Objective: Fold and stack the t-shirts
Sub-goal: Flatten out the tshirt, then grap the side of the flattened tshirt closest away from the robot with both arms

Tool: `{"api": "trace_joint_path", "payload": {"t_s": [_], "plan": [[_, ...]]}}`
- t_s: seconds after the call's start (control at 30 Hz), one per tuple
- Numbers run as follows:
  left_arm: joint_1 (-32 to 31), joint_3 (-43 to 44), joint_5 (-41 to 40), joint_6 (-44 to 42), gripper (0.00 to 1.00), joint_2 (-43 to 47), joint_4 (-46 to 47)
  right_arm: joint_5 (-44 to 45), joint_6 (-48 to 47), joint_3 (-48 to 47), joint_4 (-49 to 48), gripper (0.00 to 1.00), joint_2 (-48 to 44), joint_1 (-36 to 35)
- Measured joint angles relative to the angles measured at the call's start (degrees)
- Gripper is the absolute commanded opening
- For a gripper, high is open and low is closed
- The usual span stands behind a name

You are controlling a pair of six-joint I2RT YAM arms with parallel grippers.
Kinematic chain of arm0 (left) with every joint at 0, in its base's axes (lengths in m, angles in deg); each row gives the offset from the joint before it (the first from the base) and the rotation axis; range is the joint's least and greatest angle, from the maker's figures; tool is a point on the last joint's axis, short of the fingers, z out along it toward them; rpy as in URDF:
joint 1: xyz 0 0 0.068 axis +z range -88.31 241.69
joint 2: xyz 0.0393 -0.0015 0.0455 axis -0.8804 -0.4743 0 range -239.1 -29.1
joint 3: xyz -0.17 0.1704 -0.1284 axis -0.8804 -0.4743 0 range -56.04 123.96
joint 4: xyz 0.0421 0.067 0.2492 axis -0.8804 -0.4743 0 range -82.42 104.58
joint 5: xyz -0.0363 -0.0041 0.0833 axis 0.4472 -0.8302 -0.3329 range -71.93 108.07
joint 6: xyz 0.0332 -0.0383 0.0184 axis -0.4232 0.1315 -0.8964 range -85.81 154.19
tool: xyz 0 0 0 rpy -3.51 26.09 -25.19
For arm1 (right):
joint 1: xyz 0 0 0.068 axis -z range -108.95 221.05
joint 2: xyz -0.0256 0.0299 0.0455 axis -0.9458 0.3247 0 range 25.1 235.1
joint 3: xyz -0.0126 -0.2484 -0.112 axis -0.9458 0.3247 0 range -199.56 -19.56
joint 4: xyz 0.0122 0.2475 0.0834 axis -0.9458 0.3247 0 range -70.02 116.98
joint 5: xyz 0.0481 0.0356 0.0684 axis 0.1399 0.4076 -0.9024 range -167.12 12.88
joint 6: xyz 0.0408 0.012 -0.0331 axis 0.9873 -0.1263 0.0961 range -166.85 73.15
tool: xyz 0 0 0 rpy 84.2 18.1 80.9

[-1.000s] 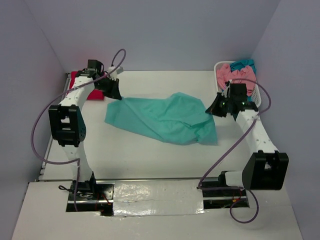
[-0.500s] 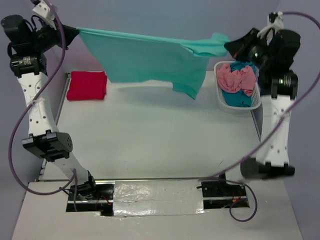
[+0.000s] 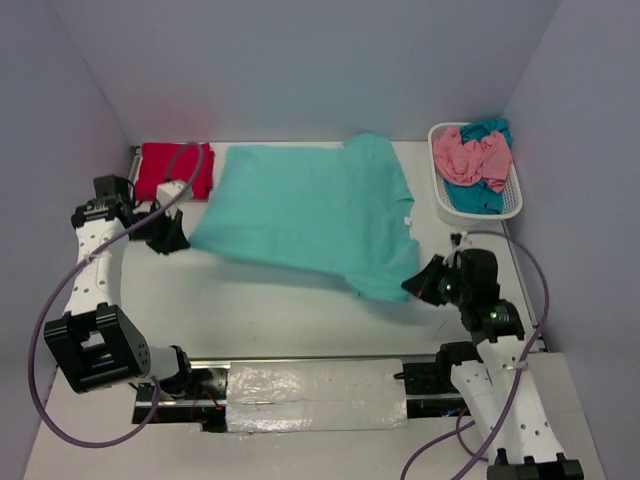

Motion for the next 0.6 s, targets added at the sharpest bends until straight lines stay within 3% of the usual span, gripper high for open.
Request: {"api": "trace_joint_path", "payload": {"t_s": [0.13,0.23,0.47,0.6], "plan": [[0.28,-12.72,-7.17,-5.90,0.00,3.32,-6.67,-0.44,5.25,12.63,3.98,0.00,-10.19,-3.76],[0.28,-18.18,-11.47,-8.52,0.00,5.22,-8.50,-0.83,8.31,15.37,4.76,0.00,-12.72,-5.84],[0.33,-22.73,-16.17,-10.10,0.00,6.40,-9.66,-0.87,10.29,16.06,3.26,0.00,-9.77,-6.25],[0.35,-20.20,-16.26,-7.98,0.00,5.79,-9.84,-0.24,9.73,13.73,-0.81,0.00,-0.11,-6.27]]}}
